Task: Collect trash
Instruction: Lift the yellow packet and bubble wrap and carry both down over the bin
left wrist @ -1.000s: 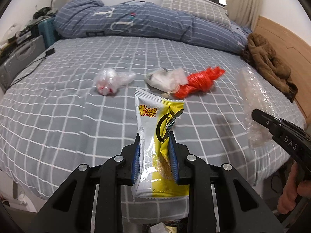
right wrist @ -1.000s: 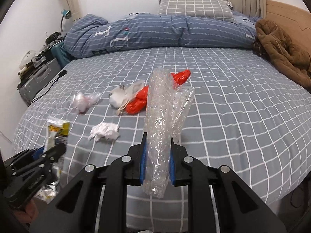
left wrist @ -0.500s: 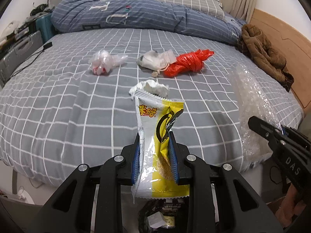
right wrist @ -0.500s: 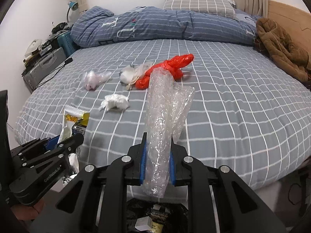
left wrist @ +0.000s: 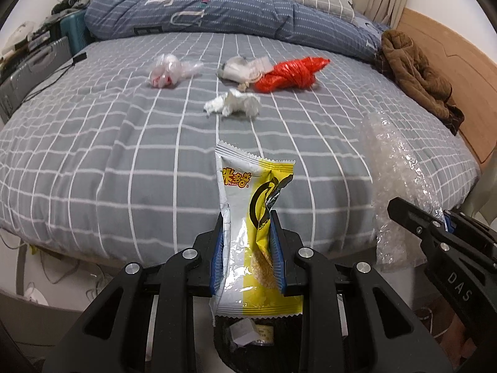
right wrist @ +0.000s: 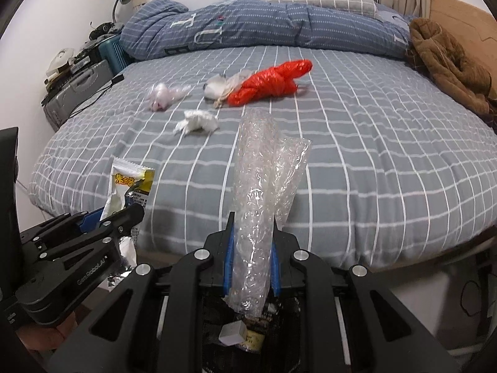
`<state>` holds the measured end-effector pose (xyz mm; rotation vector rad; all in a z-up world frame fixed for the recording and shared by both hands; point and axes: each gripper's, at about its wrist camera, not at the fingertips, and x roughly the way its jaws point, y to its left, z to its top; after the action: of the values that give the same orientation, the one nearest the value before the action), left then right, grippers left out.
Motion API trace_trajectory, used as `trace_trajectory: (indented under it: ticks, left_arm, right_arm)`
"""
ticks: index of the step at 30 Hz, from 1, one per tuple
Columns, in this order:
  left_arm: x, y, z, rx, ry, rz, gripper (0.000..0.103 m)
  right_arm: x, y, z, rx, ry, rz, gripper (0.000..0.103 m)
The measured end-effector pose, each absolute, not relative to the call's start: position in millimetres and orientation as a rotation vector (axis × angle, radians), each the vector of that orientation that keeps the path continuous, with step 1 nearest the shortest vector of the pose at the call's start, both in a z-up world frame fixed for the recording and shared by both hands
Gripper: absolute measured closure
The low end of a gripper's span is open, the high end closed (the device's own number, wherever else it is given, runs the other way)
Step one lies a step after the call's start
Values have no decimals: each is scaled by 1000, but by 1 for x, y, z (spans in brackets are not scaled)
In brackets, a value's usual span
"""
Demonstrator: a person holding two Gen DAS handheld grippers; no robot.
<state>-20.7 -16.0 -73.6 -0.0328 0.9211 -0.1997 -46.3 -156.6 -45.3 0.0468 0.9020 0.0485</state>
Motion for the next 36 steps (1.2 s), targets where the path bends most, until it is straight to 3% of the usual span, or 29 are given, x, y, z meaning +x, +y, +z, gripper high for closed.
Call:
trace_trajectory:
  ticks: [16, 36]
  left_arm:
    - [-71, -8, -97, -42, 995, -198, 78]
    - [-65, 2, -193, -4, 1165, -145, 78]
  right_arm:
    - [-103, -154, -79, 39, 1019, 64, 86]
    - [-100, -158, -177, 7, 1282, 39, 86]
